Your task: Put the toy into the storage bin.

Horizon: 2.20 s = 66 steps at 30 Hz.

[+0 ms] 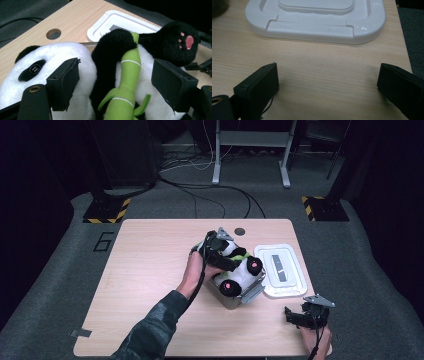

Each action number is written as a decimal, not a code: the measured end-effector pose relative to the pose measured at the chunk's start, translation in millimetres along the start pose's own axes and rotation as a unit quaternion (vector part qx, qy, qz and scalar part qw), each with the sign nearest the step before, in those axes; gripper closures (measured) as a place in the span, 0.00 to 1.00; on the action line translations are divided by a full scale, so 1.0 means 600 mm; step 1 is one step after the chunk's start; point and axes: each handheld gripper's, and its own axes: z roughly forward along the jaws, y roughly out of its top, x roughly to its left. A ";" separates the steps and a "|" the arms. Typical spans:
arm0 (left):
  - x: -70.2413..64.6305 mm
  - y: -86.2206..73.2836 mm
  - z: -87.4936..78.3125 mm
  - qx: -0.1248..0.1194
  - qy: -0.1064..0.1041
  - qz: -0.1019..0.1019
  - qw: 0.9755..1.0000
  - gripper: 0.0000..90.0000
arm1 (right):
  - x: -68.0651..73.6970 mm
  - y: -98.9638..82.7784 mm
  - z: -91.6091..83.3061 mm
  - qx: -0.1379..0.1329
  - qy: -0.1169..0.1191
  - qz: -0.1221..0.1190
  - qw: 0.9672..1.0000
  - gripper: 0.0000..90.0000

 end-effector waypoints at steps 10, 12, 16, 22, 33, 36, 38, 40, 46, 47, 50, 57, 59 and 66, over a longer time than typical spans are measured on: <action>0.001 -0.021 0.032 0.020 0.011 -0.018 1.000 0.24 | 0.000 0.000 0.000 -0.001 0.000 0.000 1.000 0.03; 0.002 -0.018 0.025 0.015 0.009 -0.021 1.000 0.24 | 0.000 0.000 0.000 -0.001 0.000 0.000 1.000 0.03; -0.002 -0.012 -0.002 -0.002 0.003 -0.021 1.000 0.21 | 0.000 0.000 0.000 0.000 0.000 0.000 1.000 0.03; -0.013 -0.018 0.005 0.041 0.007 -0.019 0.999 0.21 | 0.000 0.000 0.000 0.000 0.000 0.000 1.000 0.04; -0.031 -0.032 0.043 0.080 0.037 -0.004 0.996 0.22 | 0.000 0.000 0.000 0.000 0.001 0.000 1.000 0.04; -0.036 -0.035 0.057 0.096 0.044 0.004 0.994 0.22 | 0.000 0.000 0.000 0.000 0.001 0.000 1.000 0.04; -0.043 -0.037 0.070 0.115 0.053 0.014 0.992 0.22 | 0.000 0.000 0.000 -0.001 0.001 0.000 1.000 0.04; -0.051 -0.038 0.082 0.129 0.060 0.024 0.990 0.22 | 0.000 0.000 0.000 -0.001 0.001 0.000 1.000 0.04; -0.043 -0.039 0.069 0.097 0.036 0.007 0.995 0.21 | 0.000 0.000 0.000 -0.001 0.001 -0.001 1.000 0.04; -0.042 -0.038 0.062 0.088 0.031 0.004 0.996 0.21 | 0.000 0.000 0.000 0.000 0.001 0.000 1.000 0.04; -0.041 -0.037 0.038 0.055 0.019 -0.008 0.998 0.20 | 0.000 0.000 0.000 0.000 0.001 0.000 1.000 0.04; -0.031 -0.046 -0.032 0.003 0.027 -0.012 1.000 0.18 | 0.000 0.000 0.000 0.000 0.001 0.000 1.000 0.04; -0.025 -0.056 -0.046 -0.003 0.032 -0.017 0.999 0.17 | 0.001 0.000 0.000 0.000 0.001 0.000 1.000 0.04; -0.002 -0.102 -0.096 -0.019 0.059 -0.039 0.997 0.16 | 0.001 0.000 0.000 0.000 0.001 0.000 1.000 0.04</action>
